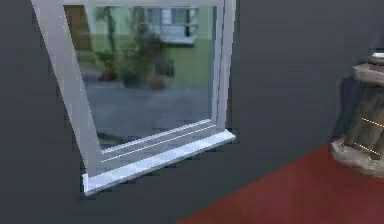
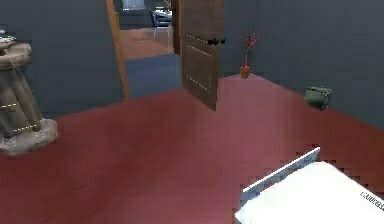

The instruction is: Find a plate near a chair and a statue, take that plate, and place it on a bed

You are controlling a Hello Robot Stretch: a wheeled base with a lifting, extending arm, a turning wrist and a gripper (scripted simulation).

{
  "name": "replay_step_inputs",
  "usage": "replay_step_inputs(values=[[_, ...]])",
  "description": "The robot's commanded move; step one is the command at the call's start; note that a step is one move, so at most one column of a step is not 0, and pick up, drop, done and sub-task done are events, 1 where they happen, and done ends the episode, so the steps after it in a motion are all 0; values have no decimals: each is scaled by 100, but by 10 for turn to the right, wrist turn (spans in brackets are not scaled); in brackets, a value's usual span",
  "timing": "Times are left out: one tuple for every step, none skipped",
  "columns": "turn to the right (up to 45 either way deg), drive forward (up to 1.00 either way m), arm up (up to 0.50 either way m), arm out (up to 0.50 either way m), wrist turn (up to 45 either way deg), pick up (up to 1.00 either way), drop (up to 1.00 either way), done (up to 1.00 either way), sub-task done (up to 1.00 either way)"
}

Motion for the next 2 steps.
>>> replay_step_inputs(values=[[450,0,0,0,0,0,0,0,0],[330,0,0,0,0,0,0,0,0]])
